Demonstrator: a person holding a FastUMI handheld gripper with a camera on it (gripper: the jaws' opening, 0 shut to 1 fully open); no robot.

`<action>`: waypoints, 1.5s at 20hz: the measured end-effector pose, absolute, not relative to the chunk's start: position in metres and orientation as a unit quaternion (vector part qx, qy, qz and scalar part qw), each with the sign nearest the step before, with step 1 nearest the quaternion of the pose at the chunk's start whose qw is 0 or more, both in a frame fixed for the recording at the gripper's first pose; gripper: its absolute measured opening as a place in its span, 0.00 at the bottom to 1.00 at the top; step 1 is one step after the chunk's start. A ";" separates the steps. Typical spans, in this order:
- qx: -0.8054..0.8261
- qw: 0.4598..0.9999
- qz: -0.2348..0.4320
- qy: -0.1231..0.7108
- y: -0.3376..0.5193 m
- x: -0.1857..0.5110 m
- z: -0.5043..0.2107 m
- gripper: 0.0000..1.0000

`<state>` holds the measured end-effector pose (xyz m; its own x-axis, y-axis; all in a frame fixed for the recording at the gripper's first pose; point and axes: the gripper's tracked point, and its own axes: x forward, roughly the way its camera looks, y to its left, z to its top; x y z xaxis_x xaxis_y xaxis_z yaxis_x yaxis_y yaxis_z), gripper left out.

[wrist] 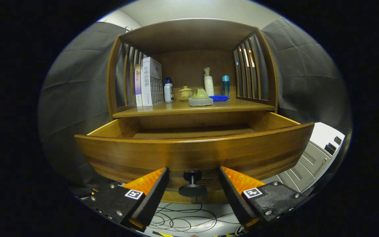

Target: Pull open the drawer, take out the items inside it, and place them on the countertop above the cabinet.

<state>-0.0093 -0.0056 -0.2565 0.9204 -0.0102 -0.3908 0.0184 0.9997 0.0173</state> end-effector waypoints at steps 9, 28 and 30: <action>-0.011 0.981 -0.010 0.195 -0.010 0.045 -0.261 0.95; 0.025 0.982 -0.006 0.189 -0.028 0.118 -0.250 0.95; 0.031 0.986 -0.021 0.160 -0.046 0.113 -0.212 0.95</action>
